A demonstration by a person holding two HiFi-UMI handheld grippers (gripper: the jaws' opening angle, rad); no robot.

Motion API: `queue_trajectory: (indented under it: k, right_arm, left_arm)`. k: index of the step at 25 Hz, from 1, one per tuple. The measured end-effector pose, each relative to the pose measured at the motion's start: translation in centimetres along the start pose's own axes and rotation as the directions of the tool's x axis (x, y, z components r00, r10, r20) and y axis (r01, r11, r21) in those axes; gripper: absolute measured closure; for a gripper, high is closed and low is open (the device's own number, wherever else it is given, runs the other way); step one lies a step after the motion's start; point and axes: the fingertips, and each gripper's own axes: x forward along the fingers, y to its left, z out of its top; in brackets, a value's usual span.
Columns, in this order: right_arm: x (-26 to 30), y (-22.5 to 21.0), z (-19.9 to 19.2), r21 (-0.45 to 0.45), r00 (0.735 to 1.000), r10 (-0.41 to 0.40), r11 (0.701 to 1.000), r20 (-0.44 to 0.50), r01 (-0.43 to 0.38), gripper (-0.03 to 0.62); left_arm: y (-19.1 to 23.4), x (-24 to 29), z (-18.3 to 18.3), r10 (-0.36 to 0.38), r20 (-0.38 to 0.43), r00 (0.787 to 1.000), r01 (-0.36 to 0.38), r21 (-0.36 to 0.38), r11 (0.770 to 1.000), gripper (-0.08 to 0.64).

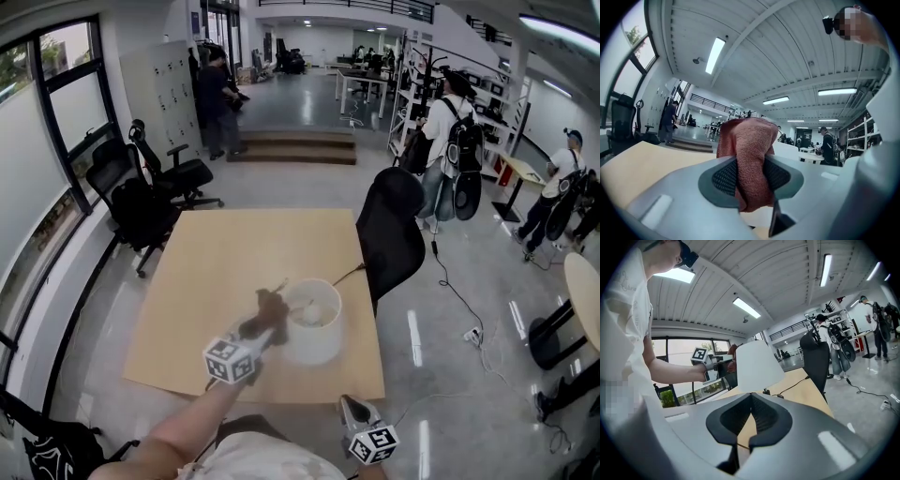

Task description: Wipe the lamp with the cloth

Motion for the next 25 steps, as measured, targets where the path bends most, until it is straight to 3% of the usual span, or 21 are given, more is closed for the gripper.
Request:
queue_trajectory:
  k: [6,16,22,25]
  right_arm:
    - [-0.8,-1.2,-0.4,0.017,1.0,-0.016,1.0,-0.009,0.016,0.58]
    - [-1.0,-1.7,-0.2,0.005,1.0,-0.006,1.0,-0.017,0.006,0.58]
    - [-0.7,-2.1,0.0,0.001,1.0,-0.004,1.0,-0.02,0.005,0.58]
    - [0.7,-1.6,0.4,-0.005,1.0,0.02,1.0,-0.019,-0.02,0.58]
  left_arm:
    - [0.4,0.3,-1.9,0.044,-0.017,0.999,-0.044,-0.043,0.998,0.414]
    - [2.9,-0.6,-8.5,0.116,-0.146,0.982,-0.136,-0.129,0.982,0.414]
    - [3.9,-0.9,-11.3,0.134,-0.243,0.961,-0.16,-0.091,0.983,0.413]
    - [5.4,-1.5,-10.1,0.162,-0.231,0.959,-0.185,-0.081,0.979,0.413]
